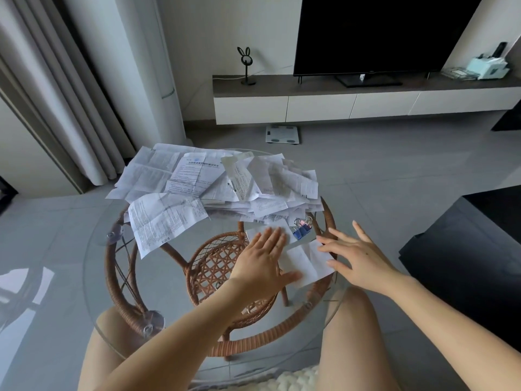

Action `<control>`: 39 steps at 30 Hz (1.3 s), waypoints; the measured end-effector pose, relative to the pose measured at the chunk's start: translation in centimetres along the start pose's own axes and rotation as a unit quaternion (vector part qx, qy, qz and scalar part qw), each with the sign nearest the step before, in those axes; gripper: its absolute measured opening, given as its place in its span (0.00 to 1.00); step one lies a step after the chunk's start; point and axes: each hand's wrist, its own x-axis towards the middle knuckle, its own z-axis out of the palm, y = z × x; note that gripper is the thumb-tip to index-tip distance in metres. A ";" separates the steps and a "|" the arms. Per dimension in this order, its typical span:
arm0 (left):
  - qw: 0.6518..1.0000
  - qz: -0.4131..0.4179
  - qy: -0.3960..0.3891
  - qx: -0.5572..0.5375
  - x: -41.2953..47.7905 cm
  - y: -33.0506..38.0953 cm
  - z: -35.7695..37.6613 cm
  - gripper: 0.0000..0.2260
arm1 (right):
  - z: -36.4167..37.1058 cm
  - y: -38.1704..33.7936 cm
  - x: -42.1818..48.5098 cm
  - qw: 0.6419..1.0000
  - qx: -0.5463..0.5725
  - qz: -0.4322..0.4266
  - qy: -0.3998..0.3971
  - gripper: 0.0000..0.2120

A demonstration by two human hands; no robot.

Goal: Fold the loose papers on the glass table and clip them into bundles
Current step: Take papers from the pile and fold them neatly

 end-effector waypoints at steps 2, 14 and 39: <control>1.000 0.003 -0.006 -0.002 0.0 -0.1 0.0 0.41 | 0.1 -0.1 0.0 1.000 -0.007 -0.008 0.006 0.16; 0.980 -0.048 0.095 -0.171 0.2 -0.2 -2.2 0.37 | -2.8 -5.6 9.5 0.979 -0.035 0.056 0.192 0.22; 0.635 -0.200 0.241 -0.706 -6.0 -4.9 -15.3 0.26 | -9.3 -14.7 8.4 0.875 0.449 0.122 0.134 0.10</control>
